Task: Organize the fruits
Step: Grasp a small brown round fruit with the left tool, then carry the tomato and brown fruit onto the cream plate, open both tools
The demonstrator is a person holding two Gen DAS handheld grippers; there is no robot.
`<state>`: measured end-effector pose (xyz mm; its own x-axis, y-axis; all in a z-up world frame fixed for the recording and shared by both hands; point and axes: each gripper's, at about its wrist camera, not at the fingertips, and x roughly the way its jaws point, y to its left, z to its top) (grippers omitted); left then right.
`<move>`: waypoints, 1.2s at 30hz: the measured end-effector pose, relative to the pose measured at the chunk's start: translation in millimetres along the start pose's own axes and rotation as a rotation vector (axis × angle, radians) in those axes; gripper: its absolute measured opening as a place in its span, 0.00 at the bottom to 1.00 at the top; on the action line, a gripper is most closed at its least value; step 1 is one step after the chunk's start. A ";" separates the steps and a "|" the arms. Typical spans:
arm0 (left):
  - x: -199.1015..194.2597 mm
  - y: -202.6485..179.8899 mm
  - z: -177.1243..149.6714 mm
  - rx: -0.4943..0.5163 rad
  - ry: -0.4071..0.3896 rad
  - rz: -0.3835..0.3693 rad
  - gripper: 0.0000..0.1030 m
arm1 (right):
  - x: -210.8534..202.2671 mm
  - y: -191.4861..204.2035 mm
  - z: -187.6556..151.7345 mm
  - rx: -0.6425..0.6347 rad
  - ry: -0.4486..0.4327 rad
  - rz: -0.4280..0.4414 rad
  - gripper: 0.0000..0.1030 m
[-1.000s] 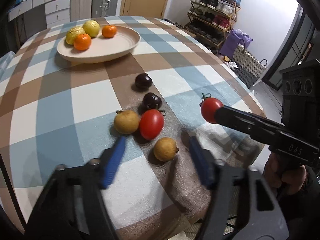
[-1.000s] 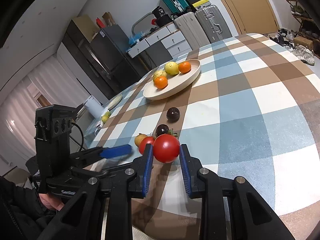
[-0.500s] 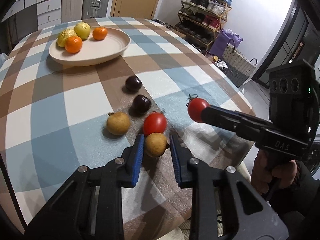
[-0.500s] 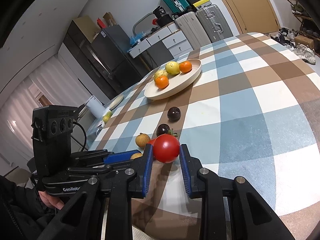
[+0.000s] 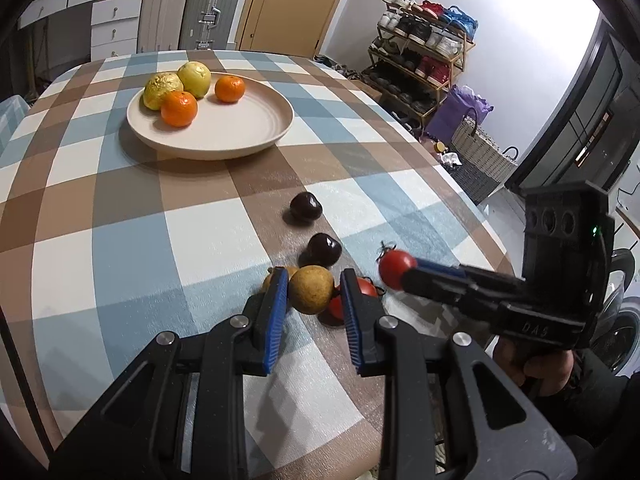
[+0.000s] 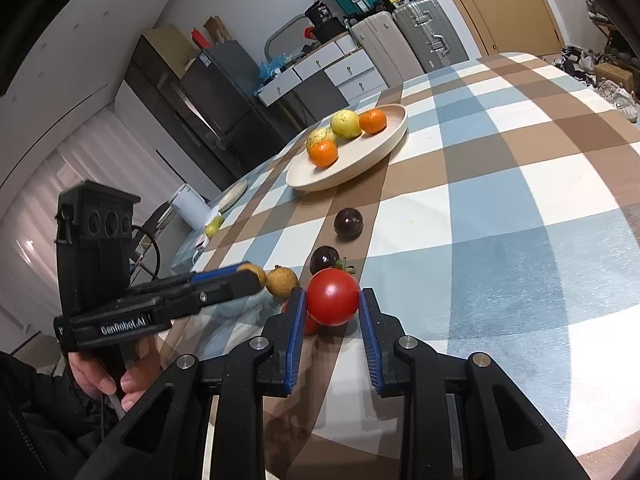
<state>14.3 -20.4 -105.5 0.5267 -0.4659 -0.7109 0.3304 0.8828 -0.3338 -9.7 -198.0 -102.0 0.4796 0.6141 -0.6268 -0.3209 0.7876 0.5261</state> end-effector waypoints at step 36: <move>99.2 114.5 221.9 -0.118 -0.006 0.083 0.23 | 129.9 -17.0 195.1 -0.072 0.091 0.030 0.26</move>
<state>278.2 21.3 -76.8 0.5532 -0.3910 -0.7356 0.1916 0.9191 -0.3444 217.4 -141.6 -80.3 0.3941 0.6367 -0.6628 -0.3935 0.7686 0.5044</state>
